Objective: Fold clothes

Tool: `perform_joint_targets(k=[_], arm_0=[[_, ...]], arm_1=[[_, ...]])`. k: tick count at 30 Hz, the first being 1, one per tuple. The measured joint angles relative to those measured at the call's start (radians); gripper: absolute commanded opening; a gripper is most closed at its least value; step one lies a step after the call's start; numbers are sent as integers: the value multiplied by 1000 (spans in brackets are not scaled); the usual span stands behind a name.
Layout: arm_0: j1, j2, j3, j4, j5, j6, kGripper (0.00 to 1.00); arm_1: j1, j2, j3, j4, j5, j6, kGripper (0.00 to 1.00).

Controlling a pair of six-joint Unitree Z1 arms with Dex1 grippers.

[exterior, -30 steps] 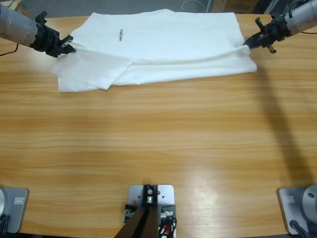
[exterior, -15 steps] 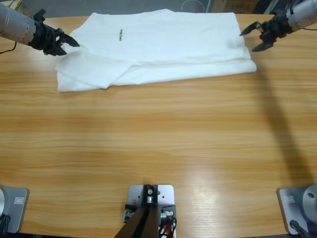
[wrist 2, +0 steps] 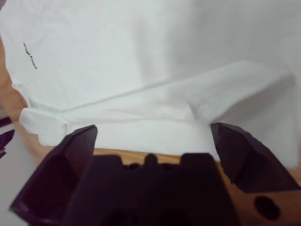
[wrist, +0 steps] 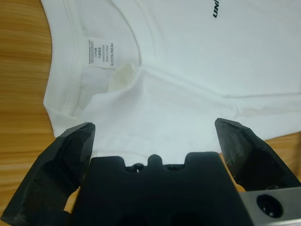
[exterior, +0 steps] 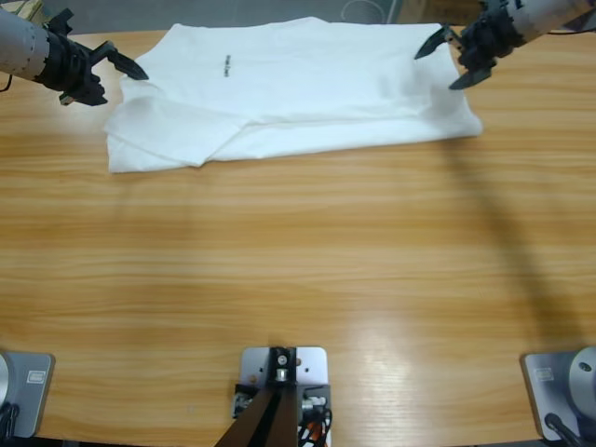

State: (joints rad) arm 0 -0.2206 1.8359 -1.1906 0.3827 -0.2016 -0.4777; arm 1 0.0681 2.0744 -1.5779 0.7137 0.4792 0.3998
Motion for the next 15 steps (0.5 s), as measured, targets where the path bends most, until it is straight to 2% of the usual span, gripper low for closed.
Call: perform_joint_targets(k=[9, 15], arm_0=[[0, -24, 11, 10, 0, 6, 1000], [0, -28, 12, 22, 0, 11, 1000]], arm_1=[[-14, -73, 83, 1, -15, 0, 1000], [9, -75, 201, -58, -15, 27, 1000]])
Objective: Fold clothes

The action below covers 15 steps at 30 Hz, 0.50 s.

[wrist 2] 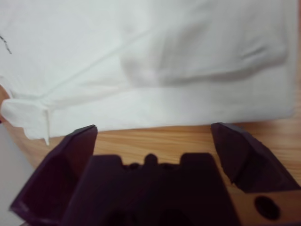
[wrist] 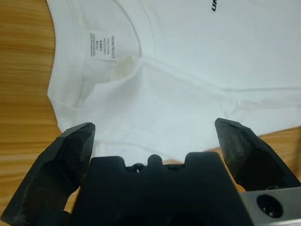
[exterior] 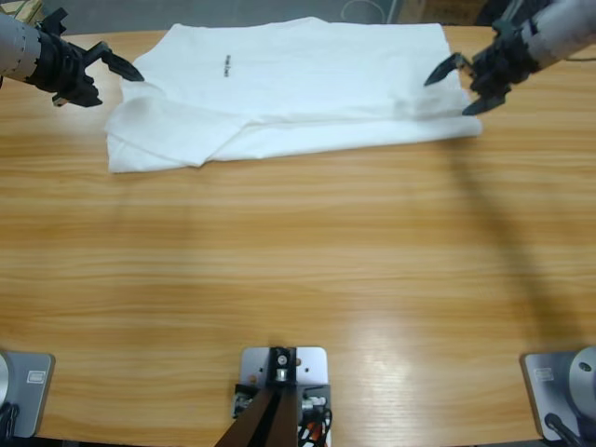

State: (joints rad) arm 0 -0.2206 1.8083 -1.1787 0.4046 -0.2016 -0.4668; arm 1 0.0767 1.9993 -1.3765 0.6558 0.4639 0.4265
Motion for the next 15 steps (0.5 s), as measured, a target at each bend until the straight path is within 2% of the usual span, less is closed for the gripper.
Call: perform_joint_targets(k=[15], arm_0=[[0, 0, 0, 4, 0, 13, 1000]], arm_1=[[16, 10, 30, -63, 22, 31, 1000]])
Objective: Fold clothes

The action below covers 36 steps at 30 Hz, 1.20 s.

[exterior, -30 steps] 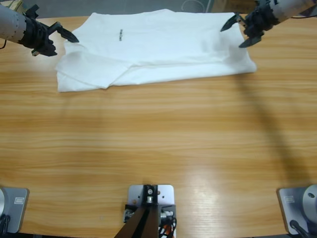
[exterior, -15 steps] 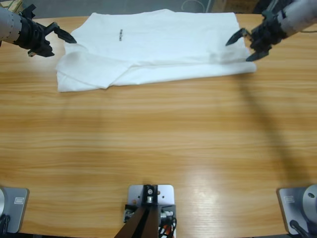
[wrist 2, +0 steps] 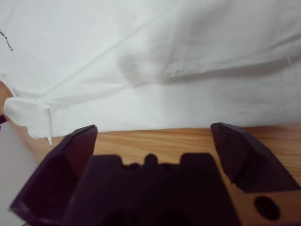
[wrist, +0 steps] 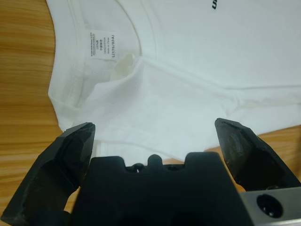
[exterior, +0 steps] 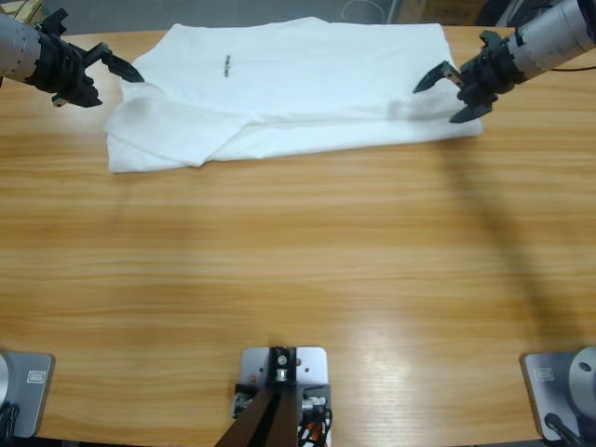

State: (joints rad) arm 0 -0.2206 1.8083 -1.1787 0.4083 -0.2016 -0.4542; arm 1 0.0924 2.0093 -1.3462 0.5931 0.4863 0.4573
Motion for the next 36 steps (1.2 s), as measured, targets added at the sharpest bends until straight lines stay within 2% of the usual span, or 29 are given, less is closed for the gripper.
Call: perform_joint_targets(k=[27, 36], arm_0=[[0, 0, 0, 12, 0, 14, 1000], [0, 0, 0, 27, 0, 29, 999]], arm_1=[[0, 122, -81, -25, 20, 0, 1000], [0, 157, -181, -22, 32, 0, 1000]])
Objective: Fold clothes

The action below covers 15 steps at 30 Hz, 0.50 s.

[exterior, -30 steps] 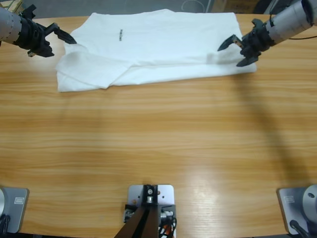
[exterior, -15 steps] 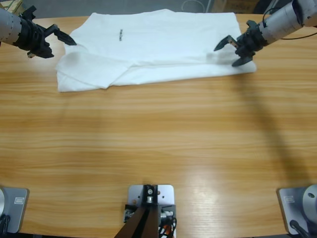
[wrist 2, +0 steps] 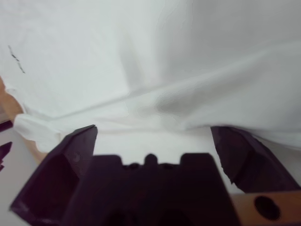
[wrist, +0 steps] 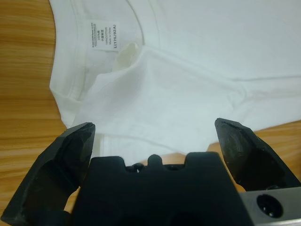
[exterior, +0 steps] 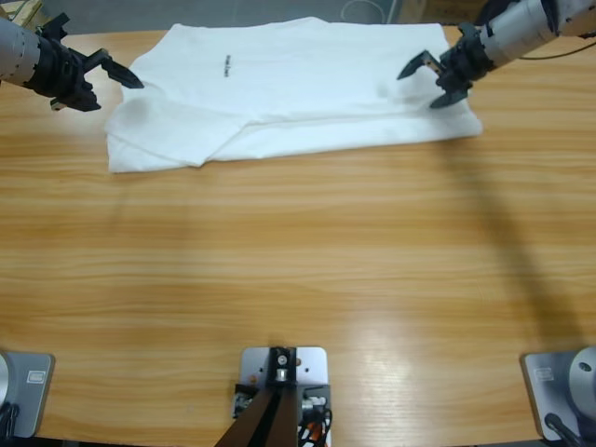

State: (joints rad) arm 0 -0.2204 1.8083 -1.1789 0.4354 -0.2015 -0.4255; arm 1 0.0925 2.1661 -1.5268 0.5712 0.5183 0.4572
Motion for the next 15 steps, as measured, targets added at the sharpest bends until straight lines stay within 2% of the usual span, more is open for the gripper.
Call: perform_joint_targets(k=[15], arm_0=[[1, 0, 0, 19, 0, 6, 999]], arm_1=[[0, 85, -214, 96, 3, -9, 1000]])
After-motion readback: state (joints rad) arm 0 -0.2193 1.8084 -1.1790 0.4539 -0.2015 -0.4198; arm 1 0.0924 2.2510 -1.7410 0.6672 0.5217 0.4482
